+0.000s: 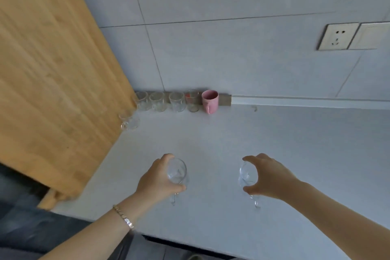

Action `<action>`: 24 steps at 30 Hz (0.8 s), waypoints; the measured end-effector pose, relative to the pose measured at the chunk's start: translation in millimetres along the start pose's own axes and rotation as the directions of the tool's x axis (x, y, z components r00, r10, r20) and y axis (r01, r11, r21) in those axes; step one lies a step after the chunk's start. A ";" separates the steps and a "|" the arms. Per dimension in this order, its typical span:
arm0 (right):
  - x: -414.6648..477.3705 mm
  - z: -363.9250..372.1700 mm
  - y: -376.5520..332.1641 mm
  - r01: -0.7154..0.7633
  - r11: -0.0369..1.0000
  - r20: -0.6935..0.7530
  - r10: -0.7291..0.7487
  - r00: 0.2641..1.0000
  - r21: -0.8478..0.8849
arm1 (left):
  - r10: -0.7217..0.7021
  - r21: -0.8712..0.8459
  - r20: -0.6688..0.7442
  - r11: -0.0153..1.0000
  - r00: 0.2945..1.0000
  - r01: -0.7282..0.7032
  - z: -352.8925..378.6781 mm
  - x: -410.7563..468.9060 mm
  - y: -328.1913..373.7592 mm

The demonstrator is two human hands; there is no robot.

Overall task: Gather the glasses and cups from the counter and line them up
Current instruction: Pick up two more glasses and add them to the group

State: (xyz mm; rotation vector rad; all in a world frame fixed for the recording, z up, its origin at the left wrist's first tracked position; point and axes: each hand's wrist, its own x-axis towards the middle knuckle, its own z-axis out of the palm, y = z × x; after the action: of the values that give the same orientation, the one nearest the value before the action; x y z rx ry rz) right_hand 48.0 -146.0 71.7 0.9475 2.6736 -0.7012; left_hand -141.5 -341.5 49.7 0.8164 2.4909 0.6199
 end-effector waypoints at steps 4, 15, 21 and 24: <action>72.1 5.6 -59.3 -0.018 1.000 0.014 0.018 1.000 0.010 | -0.024 0.027 -0.014 0.999 1.000 0.025 -44.9 78.2 -52.9; 187.5 27.1 -123.4 -0.080 0.996 0.042 0.078 0.996 0.044 | 0.047 0.208 0.025 0.977 0.999 -0.051 -100.4 281.2 -99.7; 222.6 27.1 -123.8 -0.107 0.994 0.090 0.106 0.990 0.014 | 0.036 0.228 0.059 0.973 0.998 -0.048 -101.6 332.5 -106.9; 243.5 23.3 -128.5 -0.110 0.994 0.067 0.110 0.992 -0.001 | 0.043 0.230 0.111 0.971 0.993 -0.068 -94.6 341.1 -113.8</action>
State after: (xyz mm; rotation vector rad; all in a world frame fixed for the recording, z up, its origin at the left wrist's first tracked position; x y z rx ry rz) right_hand -220.1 -114.8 12.3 1.0442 2.5418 -0.7004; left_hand -489.1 -234.1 -26.9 0.9813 2.4807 0.2950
